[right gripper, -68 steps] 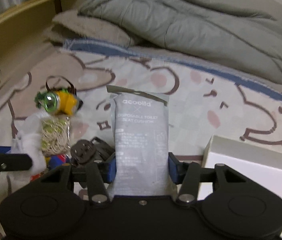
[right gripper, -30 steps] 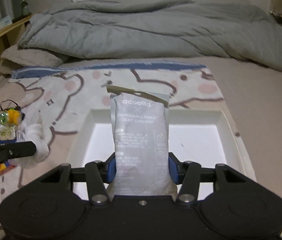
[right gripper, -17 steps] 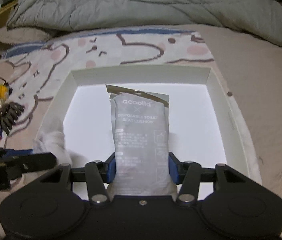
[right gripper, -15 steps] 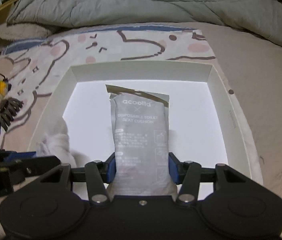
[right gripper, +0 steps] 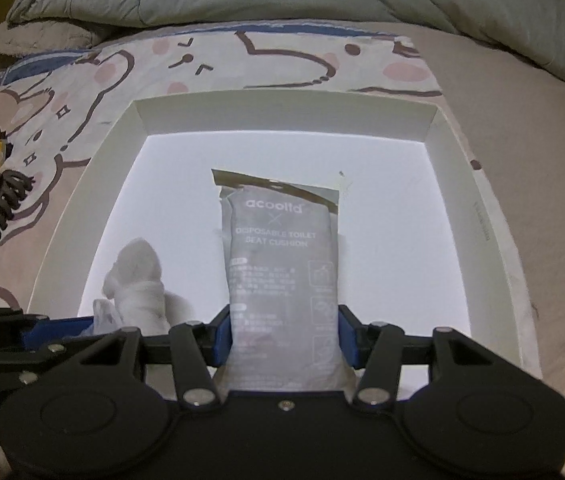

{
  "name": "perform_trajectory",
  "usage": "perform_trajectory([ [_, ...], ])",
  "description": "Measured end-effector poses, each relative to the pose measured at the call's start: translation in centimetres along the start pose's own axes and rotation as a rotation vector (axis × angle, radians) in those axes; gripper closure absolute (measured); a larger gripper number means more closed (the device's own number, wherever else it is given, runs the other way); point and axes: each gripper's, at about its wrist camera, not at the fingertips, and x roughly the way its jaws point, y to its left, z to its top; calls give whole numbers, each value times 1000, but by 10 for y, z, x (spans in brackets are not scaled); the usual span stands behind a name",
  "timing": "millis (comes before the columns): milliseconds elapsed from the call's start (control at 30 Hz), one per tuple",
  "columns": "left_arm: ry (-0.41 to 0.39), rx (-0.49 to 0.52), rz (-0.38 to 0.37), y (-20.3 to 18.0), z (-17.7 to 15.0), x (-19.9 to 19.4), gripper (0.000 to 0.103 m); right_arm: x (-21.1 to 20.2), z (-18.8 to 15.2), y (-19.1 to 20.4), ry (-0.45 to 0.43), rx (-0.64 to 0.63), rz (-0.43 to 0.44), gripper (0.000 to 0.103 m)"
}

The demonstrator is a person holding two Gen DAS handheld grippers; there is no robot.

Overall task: Organize objects
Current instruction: 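Carry the tissue and packet into the white box with both tools, then open both tools to release the tissue and packet inside the box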

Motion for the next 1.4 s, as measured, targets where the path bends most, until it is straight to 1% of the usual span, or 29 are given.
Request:
perform_trajectory([
  [33, 3, -1, 3, 1, -1, 0, 70, 1, 0, 0, 7, -1, 6, 46],
  [67, 12, -1, 8, 1, 0, 2, 63, 2, -1, 1, 13, 2, 6, 45],
  [100, 24, 2, 19, 2, 0, 2, 59, 2, -1, 1, 17, 8, 0, 44],
  [167, 34, 20, 40, 1, -1, 3, 58, 1, -1, 0, 19, 23, -14, 42],
  [400, 48, 31, 53, 5, -3, 4, 58, -8, 1, -6, 12, 65, 6, 39],
  [467, 46, 29, 53, 6, -3, 2, 58, -13, 2, -7, 0, 75, 14, 35],
  [533, 45, 27, 53, 6, -3, 1, 58, -18, 3, -9, -14, 83, 10, 33],
  [733, 35, 19, 54, 6, 0, -4, 58, -22, 4, -15, -23, 107, 4, 33],
  [833, 30, 35, 84, 5, 3, -10, 56, -24, 5, -15, -25, 111, 3, 33],
  [1033, -11, 71, 135, 2, 15, -27, 48, -39, 8, -11, -74, 115, 12, 33],
  [1200, -50, 105, 170, 0, 23, -41, 29, -57, 8, -7, -139, 102, -11, 33],
  [1300, -70, 122, 189, -1, 27, -48, 22, -65, 9, -7, -164, 107, -7, 32],
  [1333, -74, 125, 195, 0, 28, -50, 21, -68, 9, -8, -170, 112, -8, 31],
  [1400, -78, 127, 204, 0, 29, -53, 15, -71, 9, -9, -178, 124, -15, 28],
])
